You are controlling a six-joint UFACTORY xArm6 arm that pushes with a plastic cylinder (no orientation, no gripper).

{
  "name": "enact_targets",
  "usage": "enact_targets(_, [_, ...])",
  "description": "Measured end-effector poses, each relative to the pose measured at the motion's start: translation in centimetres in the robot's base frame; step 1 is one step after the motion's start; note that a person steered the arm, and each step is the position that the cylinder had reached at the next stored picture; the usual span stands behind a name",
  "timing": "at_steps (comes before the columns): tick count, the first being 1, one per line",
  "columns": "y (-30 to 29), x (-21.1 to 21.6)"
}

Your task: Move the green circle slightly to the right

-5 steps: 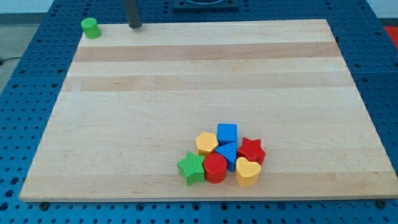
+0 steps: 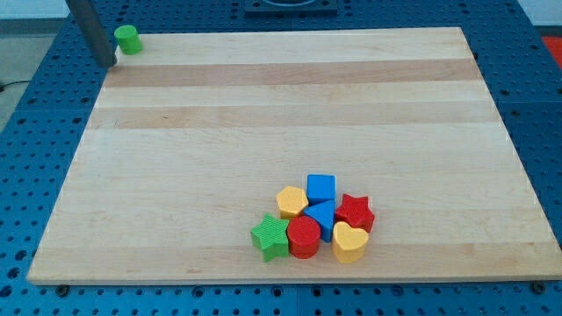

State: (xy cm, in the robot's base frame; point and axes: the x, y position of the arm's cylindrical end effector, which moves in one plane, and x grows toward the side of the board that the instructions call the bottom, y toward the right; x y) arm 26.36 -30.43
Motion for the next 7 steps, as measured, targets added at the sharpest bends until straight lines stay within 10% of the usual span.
enact_targets(7, [0.0,-7.0])
